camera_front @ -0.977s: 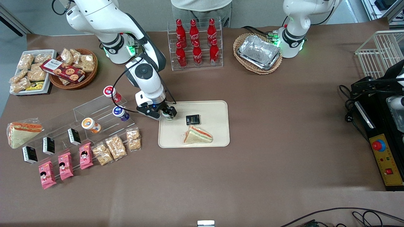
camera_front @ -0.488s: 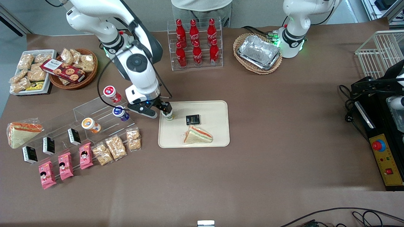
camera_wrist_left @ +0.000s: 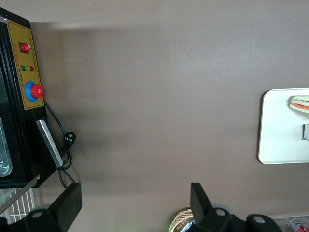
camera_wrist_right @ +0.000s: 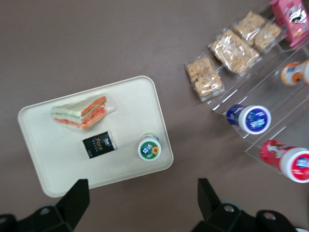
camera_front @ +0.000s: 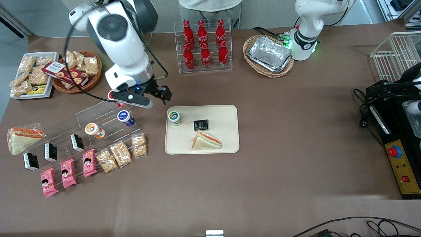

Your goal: Place green gum on tray

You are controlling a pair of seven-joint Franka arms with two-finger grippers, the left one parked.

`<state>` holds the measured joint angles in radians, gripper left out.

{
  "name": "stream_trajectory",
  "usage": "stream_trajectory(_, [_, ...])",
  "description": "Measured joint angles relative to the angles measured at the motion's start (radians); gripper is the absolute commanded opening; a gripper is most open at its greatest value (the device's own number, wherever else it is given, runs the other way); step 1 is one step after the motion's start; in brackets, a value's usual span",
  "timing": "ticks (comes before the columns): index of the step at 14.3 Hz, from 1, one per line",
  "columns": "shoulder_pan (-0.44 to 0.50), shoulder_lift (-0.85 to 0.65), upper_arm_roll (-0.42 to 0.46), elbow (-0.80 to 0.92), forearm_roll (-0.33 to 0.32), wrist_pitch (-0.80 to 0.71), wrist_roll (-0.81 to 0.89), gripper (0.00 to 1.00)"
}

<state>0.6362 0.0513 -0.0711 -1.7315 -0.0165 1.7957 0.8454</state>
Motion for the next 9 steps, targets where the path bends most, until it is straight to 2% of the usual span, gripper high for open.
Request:
stream_trajectory(4, [-0.003, -0.001, -0.059, 0.151, 0.006, -0.146, -0.131, 1.0])
stream_trajectory(9, [-0.013, -0.024, -0.294, 0.168, 0.012, -0.169, -0.572, 1.0])
